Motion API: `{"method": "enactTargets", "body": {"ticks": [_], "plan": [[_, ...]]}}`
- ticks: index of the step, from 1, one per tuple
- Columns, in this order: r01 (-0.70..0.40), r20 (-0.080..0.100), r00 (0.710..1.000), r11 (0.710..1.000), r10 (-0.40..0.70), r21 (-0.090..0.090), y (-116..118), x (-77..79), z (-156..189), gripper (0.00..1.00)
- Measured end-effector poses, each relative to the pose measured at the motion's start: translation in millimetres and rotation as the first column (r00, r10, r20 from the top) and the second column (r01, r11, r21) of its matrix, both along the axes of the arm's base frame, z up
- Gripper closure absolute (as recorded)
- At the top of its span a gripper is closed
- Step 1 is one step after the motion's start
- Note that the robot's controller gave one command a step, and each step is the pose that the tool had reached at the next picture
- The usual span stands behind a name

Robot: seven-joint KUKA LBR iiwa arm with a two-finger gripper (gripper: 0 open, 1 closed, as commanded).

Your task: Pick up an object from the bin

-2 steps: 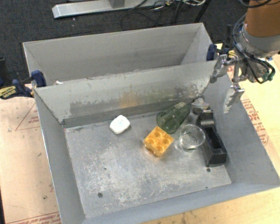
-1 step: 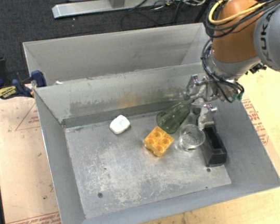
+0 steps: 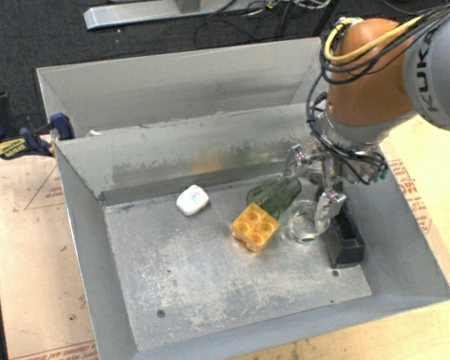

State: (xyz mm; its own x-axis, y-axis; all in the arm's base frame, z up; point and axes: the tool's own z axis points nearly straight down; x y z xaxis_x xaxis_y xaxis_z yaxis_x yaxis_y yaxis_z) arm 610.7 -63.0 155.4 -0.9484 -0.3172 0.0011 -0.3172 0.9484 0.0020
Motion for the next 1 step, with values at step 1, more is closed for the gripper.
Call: {"method": "enactTargets", "body": {"ticks": [1], "plan": [[0.143,0.007,0.99,0.99,-0.143,0.0,-6.2,33.5,-4.9,0.0]]}}
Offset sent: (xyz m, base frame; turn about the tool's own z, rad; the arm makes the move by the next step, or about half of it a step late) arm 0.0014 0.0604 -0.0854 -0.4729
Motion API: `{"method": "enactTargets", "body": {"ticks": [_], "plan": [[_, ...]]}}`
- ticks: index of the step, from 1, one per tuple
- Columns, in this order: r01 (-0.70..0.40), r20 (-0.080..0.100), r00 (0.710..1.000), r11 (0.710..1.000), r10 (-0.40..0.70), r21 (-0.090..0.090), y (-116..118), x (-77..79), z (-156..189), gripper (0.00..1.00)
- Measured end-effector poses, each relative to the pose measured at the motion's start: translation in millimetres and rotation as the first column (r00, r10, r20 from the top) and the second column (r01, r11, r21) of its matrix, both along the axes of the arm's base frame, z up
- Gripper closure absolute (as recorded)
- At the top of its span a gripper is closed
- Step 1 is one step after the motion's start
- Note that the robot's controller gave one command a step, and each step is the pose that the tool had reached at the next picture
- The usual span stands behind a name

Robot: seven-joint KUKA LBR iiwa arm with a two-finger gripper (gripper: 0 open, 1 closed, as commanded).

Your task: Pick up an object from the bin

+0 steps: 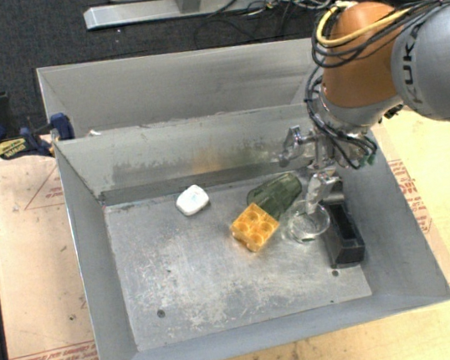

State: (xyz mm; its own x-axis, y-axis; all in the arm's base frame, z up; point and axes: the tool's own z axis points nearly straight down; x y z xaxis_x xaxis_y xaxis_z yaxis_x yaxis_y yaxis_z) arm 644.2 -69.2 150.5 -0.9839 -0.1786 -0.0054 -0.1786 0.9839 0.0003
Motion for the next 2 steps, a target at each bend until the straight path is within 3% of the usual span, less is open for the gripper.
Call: {"method": "enactTargets", "body": {"ticks": [1,2], "plan": [[-0.282,-0.001,0.96,0.96,0.282,-0.001,33,-11.9,-41,0.0],[-0.477,0.014,0.879,0.879,0.477,-0.015,51,-4.2,-64,1.0]]}}
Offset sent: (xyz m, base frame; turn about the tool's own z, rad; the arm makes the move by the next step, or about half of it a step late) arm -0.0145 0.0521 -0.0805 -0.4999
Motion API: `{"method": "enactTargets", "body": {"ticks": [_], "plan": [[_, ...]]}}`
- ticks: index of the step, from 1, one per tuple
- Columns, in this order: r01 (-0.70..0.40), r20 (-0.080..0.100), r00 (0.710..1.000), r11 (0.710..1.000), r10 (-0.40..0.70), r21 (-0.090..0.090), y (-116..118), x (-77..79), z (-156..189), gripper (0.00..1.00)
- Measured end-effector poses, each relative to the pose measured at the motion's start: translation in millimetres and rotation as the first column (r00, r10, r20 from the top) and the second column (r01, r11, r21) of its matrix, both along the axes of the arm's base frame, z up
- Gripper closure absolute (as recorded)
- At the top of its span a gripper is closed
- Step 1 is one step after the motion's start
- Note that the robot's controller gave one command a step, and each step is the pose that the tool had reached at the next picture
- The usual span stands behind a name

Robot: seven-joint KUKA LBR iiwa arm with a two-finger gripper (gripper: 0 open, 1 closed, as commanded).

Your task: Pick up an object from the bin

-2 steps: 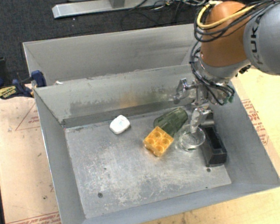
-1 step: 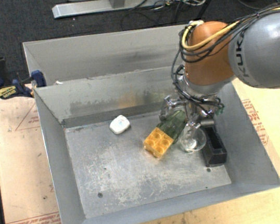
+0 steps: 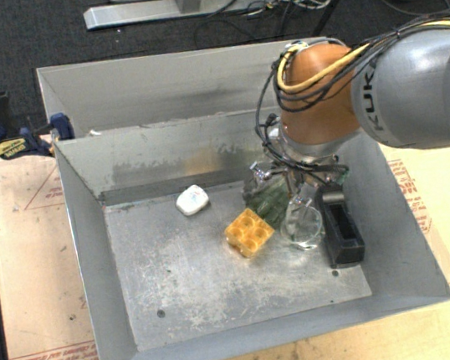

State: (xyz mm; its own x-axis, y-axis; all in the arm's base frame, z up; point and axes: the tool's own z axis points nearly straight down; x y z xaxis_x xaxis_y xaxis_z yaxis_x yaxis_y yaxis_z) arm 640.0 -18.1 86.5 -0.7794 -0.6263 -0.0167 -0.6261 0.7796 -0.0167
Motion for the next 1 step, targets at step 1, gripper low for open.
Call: {"method": "enactTargets", "body": {"ticks": [1], "plan": [[0.0,0.0,1.0,1.0,0.0,0.0,0.0,0.0,0.0,1.0]]}}
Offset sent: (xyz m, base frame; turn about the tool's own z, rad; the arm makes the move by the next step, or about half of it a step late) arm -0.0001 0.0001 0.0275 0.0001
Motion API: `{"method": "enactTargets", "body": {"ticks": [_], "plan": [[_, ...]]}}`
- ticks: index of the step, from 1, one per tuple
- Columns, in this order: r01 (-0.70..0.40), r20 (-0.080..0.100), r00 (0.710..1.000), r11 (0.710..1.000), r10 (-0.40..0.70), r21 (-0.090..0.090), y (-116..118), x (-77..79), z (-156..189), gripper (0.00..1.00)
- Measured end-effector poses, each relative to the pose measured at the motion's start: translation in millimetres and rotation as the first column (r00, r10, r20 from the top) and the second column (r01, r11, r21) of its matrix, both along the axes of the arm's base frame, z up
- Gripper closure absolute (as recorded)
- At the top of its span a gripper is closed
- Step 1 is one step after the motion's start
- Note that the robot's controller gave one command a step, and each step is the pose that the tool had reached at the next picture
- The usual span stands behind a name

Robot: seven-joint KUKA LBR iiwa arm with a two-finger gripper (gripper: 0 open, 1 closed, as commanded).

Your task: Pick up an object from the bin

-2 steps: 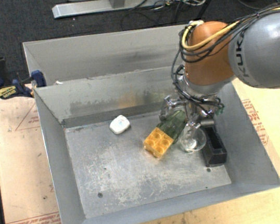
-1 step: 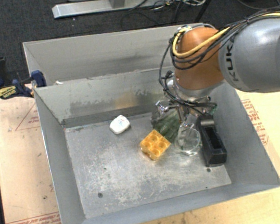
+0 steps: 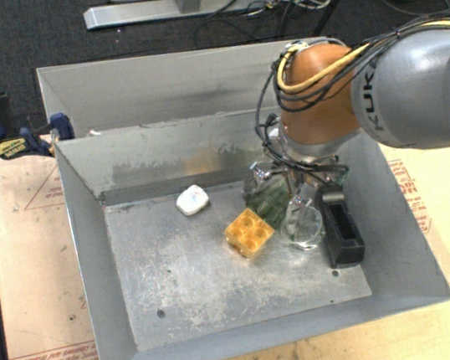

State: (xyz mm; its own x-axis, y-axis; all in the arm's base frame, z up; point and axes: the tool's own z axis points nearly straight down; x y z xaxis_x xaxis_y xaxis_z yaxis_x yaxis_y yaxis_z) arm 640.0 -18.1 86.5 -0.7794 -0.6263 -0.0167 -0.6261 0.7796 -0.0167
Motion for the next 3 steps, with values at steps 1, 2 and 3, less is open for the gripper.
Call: {"method": "enactTargets", "body": {"ticks": [1,2,3], "plan": [[0.0,-0.004,1.0,1.0,0.0,0.0,0,-0.7,3,1.0],[0.002,-0.01,1.0,1.0,-0.002,0.0,-1,-1.1,8,1.0],[0.002,-0.019,1.0,1.0,-0.002,0.001,-1,-2.5,16,1.0]]}}
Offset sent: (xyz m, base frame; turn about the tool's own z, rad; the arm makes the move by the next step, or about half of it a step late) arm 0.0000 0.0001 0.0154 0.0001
